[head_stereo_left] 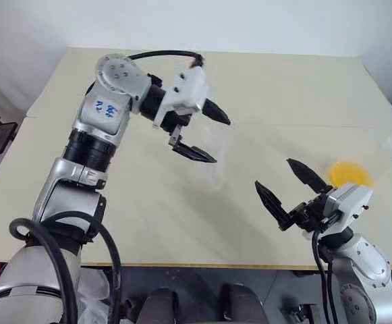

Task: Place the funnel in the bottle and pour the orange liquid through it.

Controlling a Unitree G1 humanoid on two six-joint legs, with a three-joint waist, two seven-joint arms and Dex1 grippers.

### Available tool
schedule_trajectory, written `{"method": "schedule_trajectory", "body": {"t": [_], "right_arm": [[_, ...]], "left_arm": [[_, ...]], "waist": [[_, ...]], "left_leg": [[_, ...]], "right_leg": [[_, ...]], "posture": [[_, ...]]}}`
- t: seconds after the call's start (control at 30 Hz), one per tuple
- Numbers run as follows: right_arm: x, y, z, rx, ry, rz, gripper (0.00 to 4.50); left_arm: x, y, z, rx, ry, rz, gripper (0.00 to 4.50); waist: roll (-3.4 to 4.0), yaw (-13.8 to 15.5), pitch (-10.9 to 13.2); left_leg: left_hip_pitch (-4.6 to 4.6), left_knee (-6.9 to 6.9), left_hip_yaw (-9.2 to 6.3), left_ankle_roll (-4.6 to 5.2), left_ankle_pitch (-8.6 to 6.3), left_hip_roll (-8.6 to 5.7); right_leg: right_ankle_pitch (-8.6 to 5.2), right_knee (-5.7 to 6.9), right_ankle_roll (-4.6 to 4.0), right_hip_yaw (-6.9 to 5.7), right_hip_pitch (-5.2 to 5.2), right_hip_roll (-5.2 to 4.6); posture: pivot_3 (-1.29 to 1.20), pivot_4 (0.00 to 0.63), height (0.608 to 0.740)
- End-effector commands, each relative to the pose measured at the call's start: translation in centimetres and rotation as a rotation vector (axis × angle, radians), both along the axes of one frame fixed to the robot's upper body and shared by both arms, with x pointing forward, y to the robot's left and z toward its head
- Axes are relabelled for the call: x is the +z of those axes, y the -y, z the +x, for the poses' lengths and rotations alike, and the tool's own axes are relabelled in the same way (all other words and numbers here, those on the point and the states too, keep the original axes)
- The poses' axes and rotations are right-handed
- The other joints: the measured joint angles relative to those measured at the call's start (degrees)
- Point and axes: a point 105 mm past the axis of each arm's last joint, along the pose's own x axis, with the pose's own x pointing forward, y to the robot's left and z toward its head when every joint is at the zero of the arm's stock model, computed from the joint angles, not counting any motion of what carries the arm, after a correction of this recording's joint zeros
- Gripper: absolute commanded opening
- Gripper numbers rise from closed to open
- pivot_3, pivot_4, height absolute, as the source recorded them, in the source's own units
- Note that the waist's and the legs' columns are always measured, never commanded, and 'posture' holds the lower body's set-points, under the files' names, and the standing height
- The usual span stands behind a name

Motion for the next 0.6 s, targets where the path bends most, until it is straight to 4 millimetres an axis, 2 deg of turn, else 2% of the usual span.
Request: {"method": "schedule_trajectory", "body": {"t": [0.03, 0.13, 0.2, 0.27, 0.37, 0.43, 0.6], "right_arm": [[1.3, 1.8, -0.4, -0.063, 0.046, 0.017, 4.50], [1.9, 3.7, -0.7, -0.147, 0.069, 0.050, 4.50], [2.0, 5.9, -0.9, -0.255, 0.080, 0.069, 4.50], [1.7, 7.7, -1.3, -0.341, 0.078, 0.080, 4.50], [0.2, 9.6, -2.2, -0.393, 0.009, 0.049, 4.50], [-0.2, 10.5, -2.6, -0.424, -0.011, 0.044, 4.50], [-2.2, 13.9, -5.3, -0.546, -0.117, 0.071, 4.50]], "left_arm": [[0.9, -3.3, 0.2, 0.083, -0.034, -0.259, 4.48], [-0.7, -6.1, 0.7, 0.240, -0.046, -0.359, 4.48], [-3.0, -8.2, 0.7, 0.356, -0.068, -0.387, 4.48], [-4.9, -9.4, 0.4, 0.441, -0.085, -0.392, 4.48], [-7.6, -11.1, -0.6, 0.545, -0.132, -0.397, 4.48], [-8.0, -11.3, -0.9, 0.572, -0.138, -0.416, 4.48], [-7.9, -9.7, -2.7, 0.574, -0.147, -0.534, 4.48]], "waist": [[0.00, -0.04, 0.00], [0.00, 0.07, 0.00], [0.00, 0.10, 0.00], [0.02, 0.17, -0.02], [0.02, 0.43, -0.02], [0.02, 0.60, -0.01], [0.14, 0.82, -0.09]], "left_leg": [[0.00, 0.01, -0.09, 0.00, 0.00, 0.00], [0.00, 0.04, -0.27, 0.00, 0.00, 0.00], [0.00, 0.05, -0.30, 0.00, 0.00, -0.03], [0.02, 0.04, -0.34, 0.00, 0.00, -0.04], [0.00, 0.05, -0.38, 0.00, 0.00, -0.08], [-0.01, 0.05, -0.35, 0.00, 0.00, -0.09], [0.06, 0.05, -0.40, 0.02, -0.02, -0.08]], "right_leg": [[0.00, 0.02, 0.00, -0.01, 0.00, 0.00], [0.00, 0.06, 0.00, 0.01, 0.00, 0.00], [0.00, 0.07, 0.00, 0.03, 0.00, -0.02], [0.00, 0.09, 0.00, 0.03, 0.02, -0.03], [0.00, 0.10, 0.00, 0.06, 0.08, -0.04], [0.00, 0.10, 0.00, 0.06, 0.12, -0.03], [0.00, 0.05, 0.00, 0.24, 0.17, -0.04]], "posture": [[0.00, 0.150, 0.740], [0.00, 0.150, 0.740], [0.00, 0.150, 0.740], [0.00, 0.150, 0.740], [0.00, 0.150, 0.740], [0.00, 0.150, 0.740], [0.00, 0.150, 0.740]]}}
